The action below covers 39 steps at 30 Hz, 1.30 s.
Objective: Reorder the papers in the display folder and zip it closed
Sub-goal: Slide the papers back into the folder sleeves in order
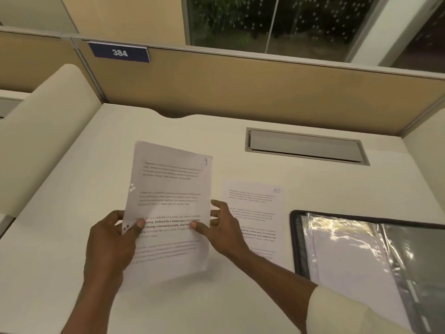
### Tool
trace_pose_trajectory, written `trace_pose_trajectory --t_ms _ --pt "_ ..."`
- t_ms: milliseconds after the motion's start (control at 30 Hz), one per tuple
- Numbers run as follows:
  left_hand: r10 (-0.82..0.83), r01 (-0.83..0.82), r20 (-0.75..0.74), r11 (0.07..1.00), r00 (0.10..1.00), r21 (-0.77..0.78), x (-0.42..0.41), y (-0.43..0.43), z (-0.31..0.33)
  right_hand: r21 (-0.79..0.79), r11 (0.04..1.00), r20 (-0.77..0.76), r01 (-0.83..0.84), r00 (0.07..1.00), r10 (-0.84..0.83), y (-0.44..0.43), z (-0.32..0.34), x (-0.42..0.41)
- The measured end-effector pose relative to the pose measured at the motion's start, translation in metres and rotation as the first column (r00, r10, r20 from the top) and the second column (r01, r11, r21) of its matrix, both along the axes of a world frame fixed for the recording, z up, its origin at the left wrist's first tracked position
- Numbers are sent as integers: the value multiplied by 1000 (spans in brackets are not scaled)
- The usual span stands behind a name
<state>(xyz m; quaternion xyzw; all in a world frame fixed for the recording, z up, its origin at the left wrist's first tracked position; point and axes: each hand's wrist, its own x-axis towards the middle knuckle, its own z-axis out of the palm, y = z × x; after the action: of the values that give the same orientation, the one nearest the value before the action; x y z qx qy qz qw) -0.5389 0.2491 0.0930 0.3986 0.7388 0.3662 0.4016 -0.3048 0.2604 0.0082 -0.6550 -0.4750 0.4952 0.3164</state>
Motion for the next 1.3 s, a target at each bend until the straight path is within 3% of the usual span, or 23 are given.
trace_pose_trajectory --t_ms 133,233,367,600,733,1067,1233,1300 --pt "-30 38 150 998 988 -50 30 -22 2 -70 993 -267 99 957 -114 -27 15 35" --pt "-116 140 195 983 974 -117 62 -32 -12 -68 981 -321 181 927 -193 -55 19 74" --pt "-308 344 205 923 929 -173 123 -48 -27 -96 946 -267 311 907 -325 -110 19 140" --pt "-615 634 154 752 774 -183 242 -84 -42 -168 864 -239 474 831 -502 -220 21 250" --pt "-682 688 116 694 723 -213 313 -117 -40 -181 813 -232 554 779 -583 -272 19 302" --pt "-698 694 39 702 715 -159 444 -193 -34 -167 722 -210 671 692 -691 -354 16 434" --pt "-765 755 -21 639 643 -146 476 -208 -33 -38 753 -153 657 741 -654 -340 39 515" --pt "-792 779 -64 609 607 -151 486 -207 -35 21 817 -108 577 813 -572 -324 54 547"
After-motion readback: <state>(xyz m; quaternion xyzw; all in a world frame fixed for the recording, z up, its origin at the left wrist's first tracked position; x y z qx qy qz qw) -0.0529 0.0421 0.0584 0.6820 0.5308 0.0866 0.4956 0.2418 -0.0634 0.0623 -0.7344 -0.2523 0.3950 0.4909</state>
